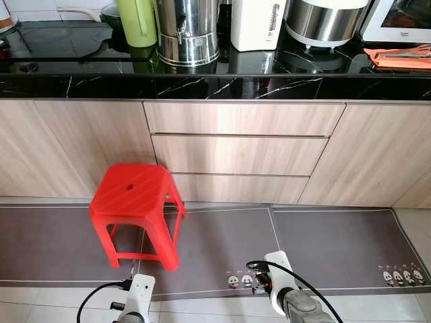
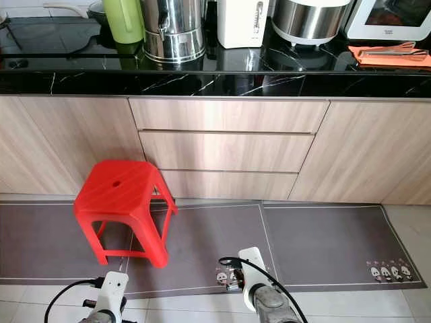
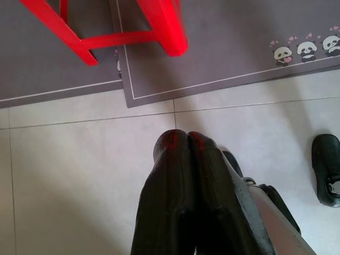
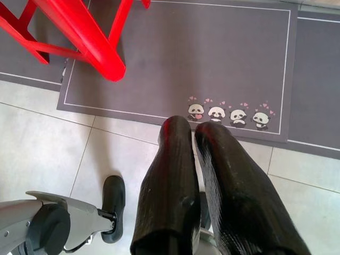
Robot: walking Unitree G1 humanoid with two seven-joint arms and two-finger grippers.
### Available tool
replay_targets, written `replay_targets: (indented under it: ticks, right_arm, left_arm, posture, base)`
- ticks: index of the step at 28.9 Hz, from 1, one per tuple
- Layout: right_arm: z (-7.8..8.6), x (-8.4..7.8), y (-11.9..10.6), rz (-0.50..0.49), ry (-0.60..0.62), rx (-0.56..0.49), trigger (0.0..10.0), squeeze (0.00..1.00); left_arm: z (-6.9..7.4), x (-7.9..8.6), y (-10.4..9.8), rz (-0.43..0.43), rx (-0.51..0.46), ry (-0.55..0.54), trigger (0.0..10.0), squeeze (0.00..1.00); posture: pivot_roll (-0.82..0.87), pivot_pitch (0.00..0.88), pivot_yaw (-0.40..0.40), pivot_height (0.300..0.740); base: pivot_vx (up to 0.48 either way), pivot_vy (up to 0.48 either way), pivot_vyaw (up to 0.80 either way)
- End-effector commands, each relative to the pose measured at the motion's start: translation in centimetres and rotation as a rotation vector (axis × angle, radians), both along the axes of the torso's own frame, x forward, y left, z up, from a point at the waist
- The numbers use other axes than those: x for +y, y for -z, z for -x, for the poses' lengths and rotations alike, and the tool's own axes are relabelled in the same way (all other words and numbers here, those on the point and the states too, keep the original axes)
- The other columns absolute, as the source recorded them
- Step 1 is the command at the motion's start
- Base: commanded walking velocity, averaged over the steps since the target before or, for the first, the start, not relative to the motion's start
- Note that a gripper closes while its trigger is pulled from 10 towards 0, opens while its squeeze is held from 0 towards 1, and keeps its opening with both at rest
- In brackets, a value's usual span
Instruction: Kitchen organization
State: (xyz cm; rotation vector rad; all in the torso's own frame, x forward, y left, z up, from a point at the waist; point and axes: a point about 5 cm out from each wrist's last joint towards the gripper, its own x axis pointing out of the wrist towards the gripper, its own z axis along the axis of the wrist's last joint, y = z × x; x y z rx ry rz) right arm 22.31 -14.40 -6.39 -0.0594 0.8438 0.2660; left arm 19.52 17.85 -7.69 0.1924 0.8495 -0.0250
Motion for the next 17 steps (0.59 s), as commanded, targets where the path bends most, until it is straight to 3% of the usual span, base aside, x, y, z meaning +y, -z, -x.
replay_targets:
  ticks: [1,17]
  right_arm:
    - [2.2,-3.0,1.2,-0.102,0.297,0.065,10.0,0.0]
    - [0.8,-3.9,0.2,-0.091,0.323,0.003,10.0,0.0]
  left_arm:
    - [-0.7,3.8,-0.9,0.084,-0.026,-0.209,10.0,0.0]
    - [-0.4,4.3,-0.8,0.08,-0.026,-0.212,10.0,0.0]
  posture:
    - [-0.07,0.001,0.001,0.74]
    - [-0.07,0.006,0.004,0.74]
  base:
    - [0.0,0.0,0.0]
    - [0.0,0.0,0.0]
